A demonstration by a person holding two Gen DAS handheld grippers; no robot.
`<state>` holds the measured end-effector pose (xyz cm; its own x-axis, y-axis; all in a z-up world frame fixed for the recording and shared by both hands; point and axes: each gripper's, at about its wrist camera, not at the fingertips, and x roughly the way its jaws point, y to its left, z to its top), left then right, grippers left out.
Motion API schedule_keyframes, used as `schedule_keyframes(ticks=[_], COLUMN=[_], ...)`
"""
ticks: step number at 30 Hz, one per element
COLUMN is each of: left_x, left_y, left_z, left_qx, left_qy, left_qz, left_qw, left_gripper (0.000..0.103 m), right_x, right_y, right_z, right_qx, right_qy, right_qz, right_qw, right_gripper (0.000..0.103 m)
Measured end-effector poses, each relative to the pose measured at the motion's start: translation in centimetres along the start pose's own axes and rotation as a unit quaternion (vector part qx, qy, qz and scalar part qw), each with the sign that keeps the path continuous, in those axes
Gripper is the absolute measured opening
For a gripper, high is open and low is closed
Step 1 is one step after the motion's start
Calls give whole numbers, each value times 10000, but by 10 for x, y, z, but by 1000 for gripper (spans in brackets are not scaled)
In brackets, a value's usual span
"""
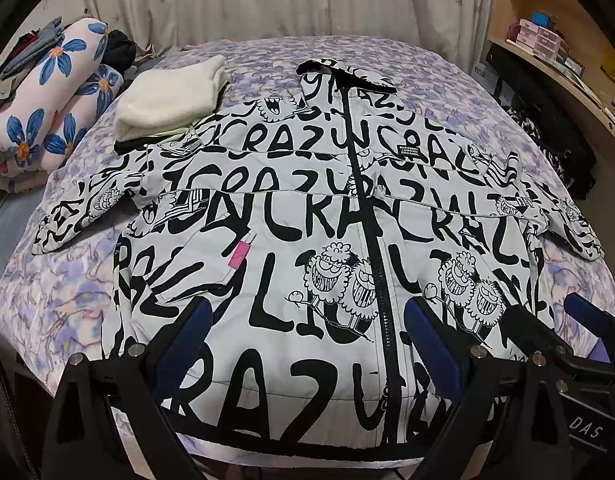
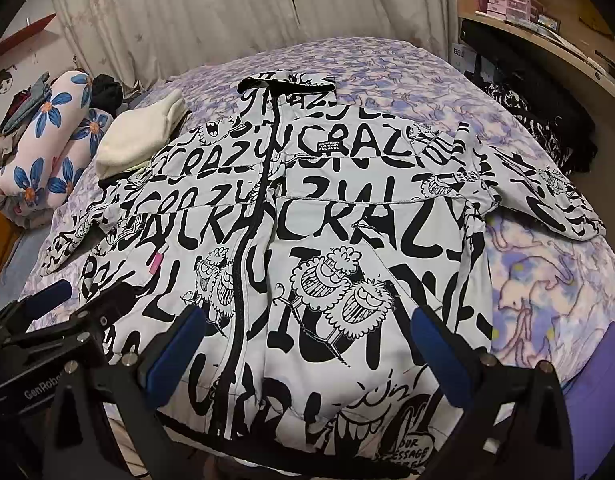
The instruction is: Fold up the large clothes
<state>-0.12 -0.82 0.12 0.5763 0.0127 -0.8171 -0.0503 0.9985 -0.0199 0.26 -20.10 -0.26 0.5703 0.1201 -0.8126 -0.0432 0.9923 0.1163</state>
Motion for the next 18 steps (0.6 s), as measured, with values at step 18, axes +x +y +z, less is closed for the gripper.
schedule_keyframes(ticks=[18], left_x=[0], left_y=[0], left_z=[-2], left_qx=[2], left_qy=[21], left_qz=[-4], left_qw=[10000], left_gripper=[95], right_x=[2], right_y=[0], right_z=[0], right_qx=[6], right_qy=[7], right_qz=[21], right_qw=[10000], right_gripper=[103])
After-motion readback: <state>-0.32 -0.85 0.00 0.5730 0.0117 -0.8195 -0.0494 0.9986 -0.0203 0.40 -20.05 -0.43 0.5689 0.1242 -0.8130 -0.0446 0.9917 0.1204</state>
